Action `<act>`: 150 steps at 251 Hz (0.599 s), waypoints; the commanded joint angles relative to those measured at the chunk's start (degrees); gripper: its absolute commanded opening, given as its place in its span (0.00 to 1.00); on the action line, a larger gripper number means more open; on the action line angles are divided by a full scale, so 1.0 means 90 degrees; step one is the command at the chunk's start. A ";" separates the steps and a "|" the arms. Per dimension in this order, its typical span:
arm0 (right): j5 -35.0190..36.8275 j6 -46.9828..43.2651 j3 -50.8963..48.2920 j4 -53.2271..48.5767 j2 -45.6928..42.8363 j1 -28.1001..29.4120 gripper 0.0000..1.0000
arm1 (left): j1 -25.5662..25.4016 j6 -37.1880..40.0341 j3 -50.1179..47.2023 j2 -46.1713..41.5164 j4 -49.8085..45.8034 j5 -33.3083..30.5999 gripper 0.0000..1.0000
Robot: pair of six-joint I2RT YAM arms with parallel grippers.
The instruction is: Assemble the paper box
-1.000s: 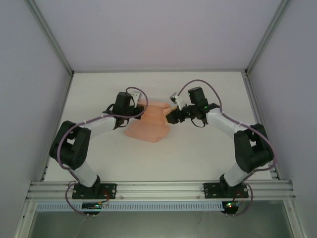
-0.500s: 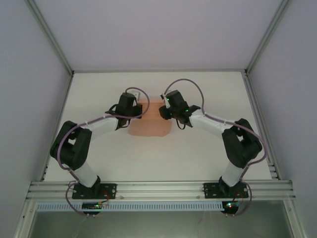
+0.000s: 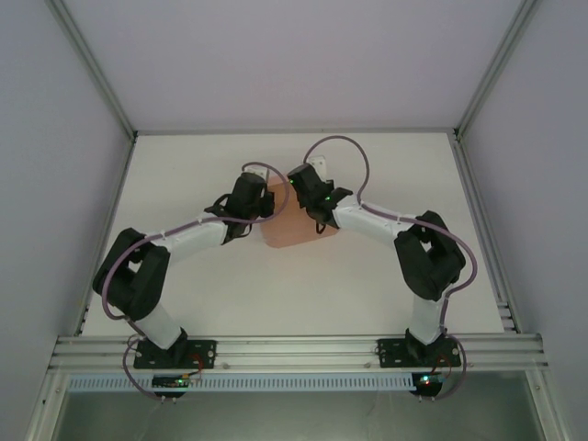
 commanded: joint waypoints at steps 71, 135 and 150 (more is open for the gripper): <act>-0.0983 -0.0852 -0.1309 0.2011 -0.0637 -0.0537 0.01 | -0.0079 -0.0129 0.0139 -0.0337 -0.0307 0.0320 0.00; 0.1918 0.0673 -0.0583 0.0203 -0.0213 -0.0558 0.00 | -0.0119 -0.0727 0.0125 -0.0407 -0.0609 -0.0419 0.00; 0.2313 0.0891 -0.0360 -0.0172 -0.0034 -0.0607 0.00 | -0.0119 -0.0788 0.0133 -0.0420 -0.0625 -0.0442 0.00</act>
